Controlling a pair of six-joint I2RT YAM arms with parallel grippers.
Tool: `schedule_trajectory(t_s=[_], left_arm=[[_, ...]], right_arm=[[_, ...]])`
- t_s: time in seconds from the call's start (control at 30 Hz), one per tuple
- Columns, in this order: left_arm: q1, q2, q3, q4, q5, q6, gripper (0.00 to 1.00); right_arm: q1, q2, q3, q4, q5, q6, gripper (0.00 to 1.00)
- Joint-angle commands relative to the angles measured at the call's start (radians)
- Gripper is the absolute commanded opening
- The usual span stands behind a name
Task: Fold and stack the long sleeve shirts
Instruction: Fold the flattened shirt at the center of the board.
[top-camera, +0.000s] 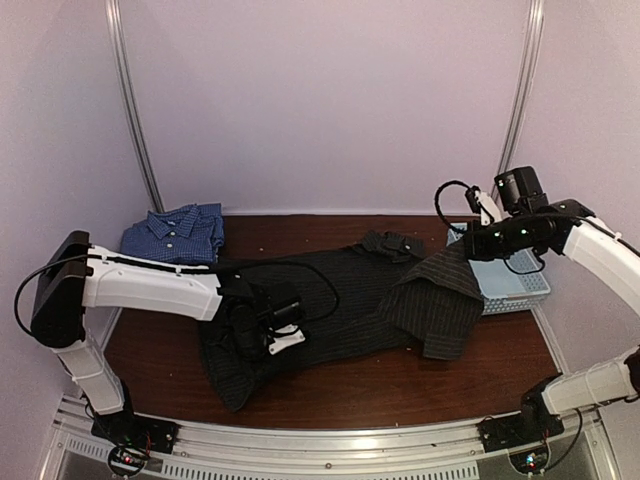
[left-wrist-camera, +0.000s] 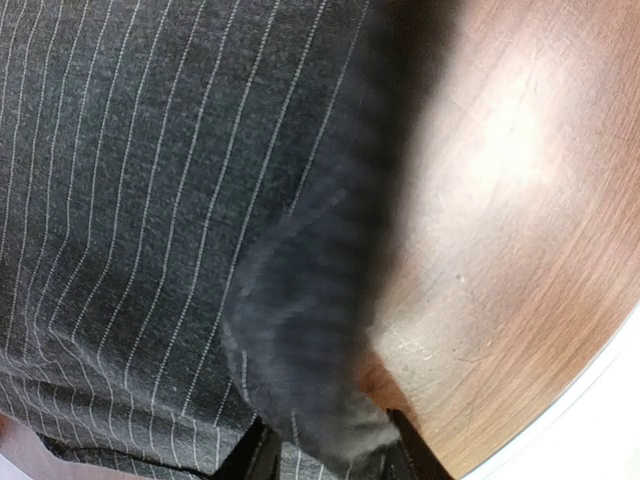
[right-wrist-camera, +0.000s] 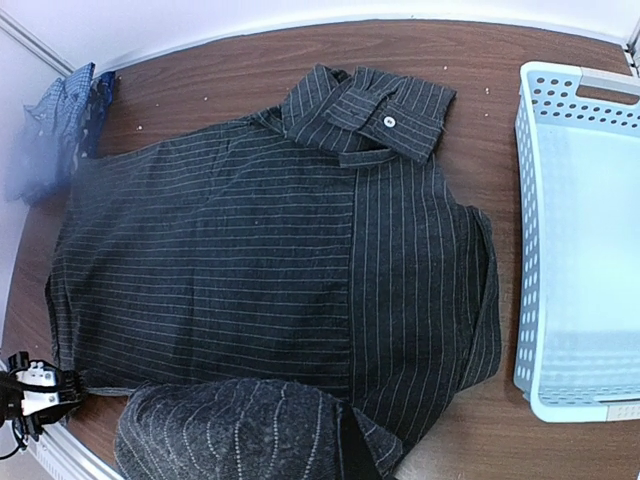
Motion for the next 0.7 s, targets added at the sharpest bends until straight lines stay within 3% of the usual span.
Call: schedule_trajectory(t_s=[0.0, 0.43, 0.67], left_arm=[[0.005, 0.010, 0.003, 0.013, -0.016, 0.016, 0.39], [0.008, 0.002, -0.028, 0.034, -0.020, -0.007, 0.52], [0.011, 0.006, -0.020, 0.027, -0.070, -0.023, 0.53]], right_arm=[[-0.036, 0.042, 0.048, 0.071, -0.047, -0.041, 0.00], [-0.123, 0.173, 0.084, 0.122, -0.092, -0.076, 0.00], [-0.141, 0.227, 0.083, 0.160, -0.108, -0.070, 0.00]])
